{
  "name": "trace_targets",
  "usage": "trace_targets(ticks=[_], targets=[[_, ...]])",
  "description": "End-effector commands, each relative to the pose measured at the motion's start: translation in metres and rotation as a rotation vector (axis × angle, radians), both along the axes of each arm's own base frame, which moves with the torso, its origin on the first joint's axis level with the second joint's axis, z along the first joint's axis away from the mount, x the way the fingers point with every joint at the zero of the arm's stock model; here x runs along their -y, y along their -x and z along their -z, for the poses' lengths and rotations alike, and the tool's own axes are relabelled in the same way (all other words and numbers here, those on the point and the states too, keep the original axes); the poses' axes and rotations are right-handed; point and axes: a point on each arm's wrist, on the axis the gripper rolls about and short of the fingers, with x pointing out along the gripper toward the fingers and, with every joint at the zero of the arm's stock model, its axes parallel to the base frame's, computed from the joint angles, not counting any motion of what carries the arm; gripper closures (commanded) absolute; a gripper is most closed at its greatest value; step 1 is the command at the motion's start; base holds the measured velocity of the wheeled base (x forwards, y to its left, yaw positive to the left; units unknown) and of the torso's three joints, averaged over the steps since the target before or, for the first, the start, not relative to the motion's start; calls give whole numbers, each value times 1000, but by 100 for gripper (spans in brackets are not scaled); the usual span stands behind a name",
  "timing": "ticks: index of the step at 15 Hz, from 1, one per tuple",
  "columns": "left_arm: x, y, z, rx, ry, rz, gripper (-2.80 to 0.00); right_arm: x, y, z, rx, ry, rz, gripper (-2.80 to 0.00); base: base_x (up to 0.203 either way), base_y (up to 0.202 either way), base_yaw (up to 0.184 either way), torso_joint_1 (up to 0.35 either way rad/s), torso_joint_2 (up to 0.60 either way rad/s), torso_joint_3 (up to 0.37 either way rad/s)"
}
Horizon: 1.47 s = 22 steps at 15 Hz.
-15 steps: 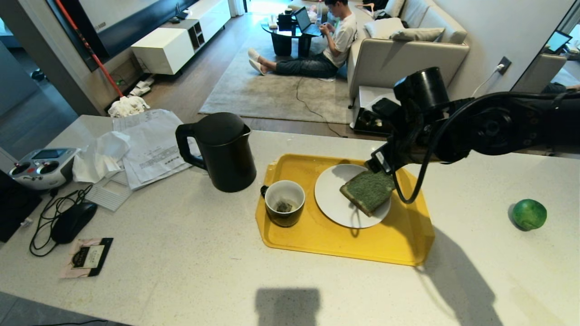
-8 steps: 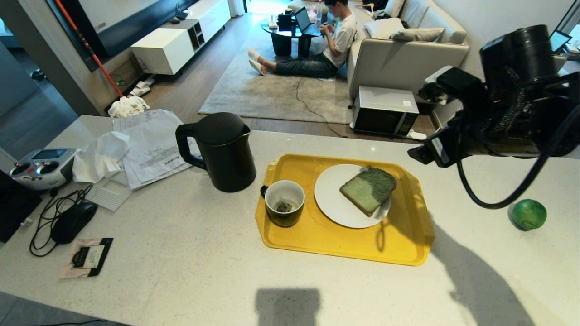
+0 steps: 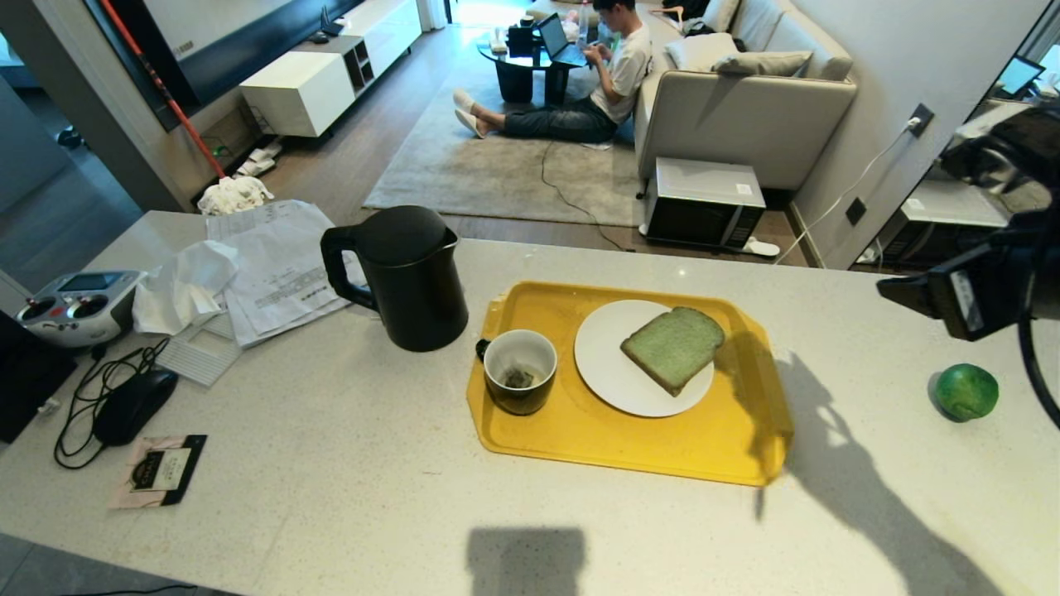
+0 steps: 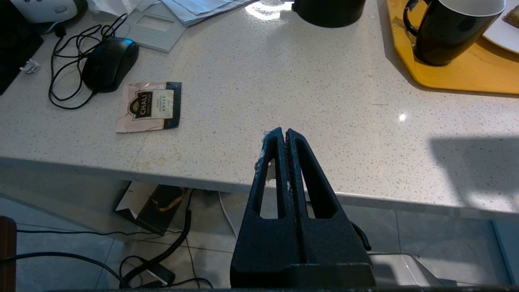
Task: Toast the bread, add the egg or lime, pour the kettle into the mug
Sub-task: Pick up the egg
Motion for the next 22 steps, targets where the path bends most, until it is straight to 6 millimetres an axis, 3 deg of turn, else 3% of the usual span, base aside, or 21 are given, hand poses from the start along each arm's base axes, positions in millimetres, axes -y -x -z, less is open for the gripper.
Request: trace_targets(ticks=[1, 6, 10, 13, 17, 20, 22], targets=[[0, 0, 0, 0, 0, -2, 0, 22, 35, -11, 72, -24, 42, 0, 0, 0, 0, 0, 0, 0], [0, 0, 0, 0, 0, -2, 0, 52, 80, 5, 90, -58, 116, 0, 0, 0, 0, 0, 0, 0], [0, 0, 0, 0, 0, -2, 0, 56, 109, 16, 123, -99, 142, 0, 0, 0, 0, 0, 0, 0], [0, 0, 0, 0, 0, -2, 0, 60, 147, 25, 199, -185, 101, 0, 0, 0, 0, 0, 0, 0], [0, 0, 0, 0, 0, -1, 0, 55, 204, 65, 285, -276, 2, 0, 0, 0, 0, 0, 0, 0], [0, 0, 0, 0, 0, -1, 0, 52, 226, 93, 311, -301, -29, 0, 0, 0, 0, 0, 0, 0], [0, 0, 0, 0, 0, -1, 0, 52, 231, 122, 285, -307, -48, 0, 0, 0, 0, 0, 0, 0]])
